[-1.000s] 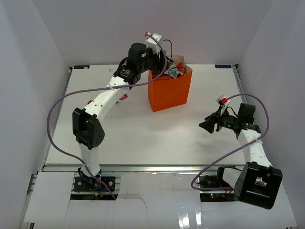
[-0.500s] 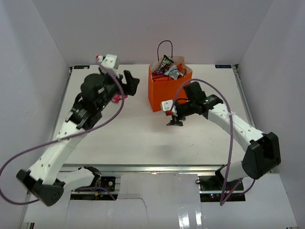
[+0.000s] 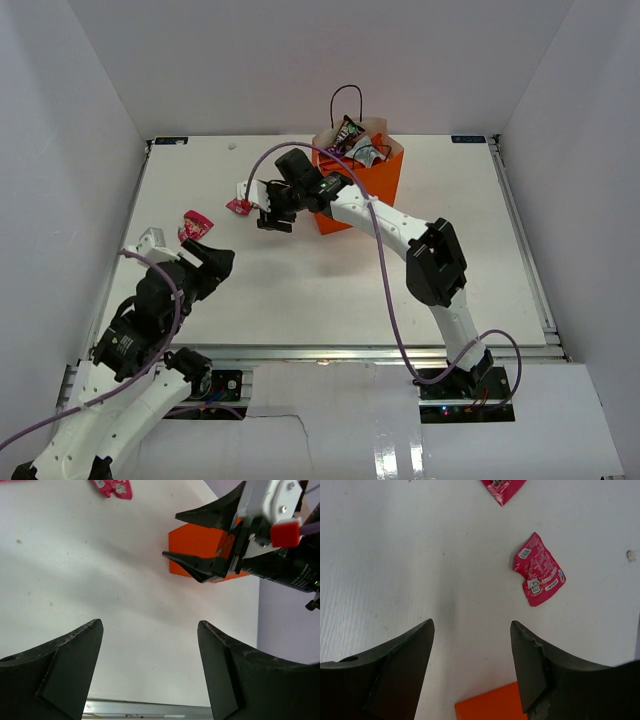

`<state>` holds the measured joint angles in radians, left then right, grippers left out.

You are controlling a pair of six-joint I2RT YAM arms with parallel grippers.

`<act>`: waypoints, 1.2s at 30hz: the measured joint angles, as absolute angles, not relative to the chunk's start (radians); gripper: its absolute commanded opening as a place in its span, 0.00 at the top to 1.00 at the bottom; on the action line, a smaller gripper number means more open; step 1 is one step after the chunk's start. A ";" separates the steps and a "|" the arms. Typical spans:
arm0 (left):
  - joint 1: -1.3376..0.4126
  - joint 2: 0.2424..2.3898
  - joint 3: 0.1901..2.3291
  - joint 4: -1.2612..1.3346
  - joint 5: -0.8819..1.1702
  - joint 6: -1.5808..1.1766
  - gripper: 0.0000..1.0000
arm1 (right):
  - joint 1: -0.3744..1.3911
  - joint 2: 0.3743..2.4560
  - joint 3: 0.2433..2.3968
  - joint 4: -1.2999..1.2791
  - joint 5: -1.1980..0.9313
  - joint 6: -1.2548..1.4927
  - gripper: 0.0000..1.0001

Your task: Place the snacks into the paper bag

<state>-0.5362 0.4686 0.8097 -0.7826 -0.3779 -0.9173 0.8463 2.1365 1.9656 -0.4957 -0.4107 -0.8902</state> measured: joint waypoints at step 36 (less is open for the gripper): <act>0.095 1.792 1.129 -0.181 0.294 -1.186 0.19 | 0.134 1.074 0.843 -0.499 -0.749 -0.599 0.31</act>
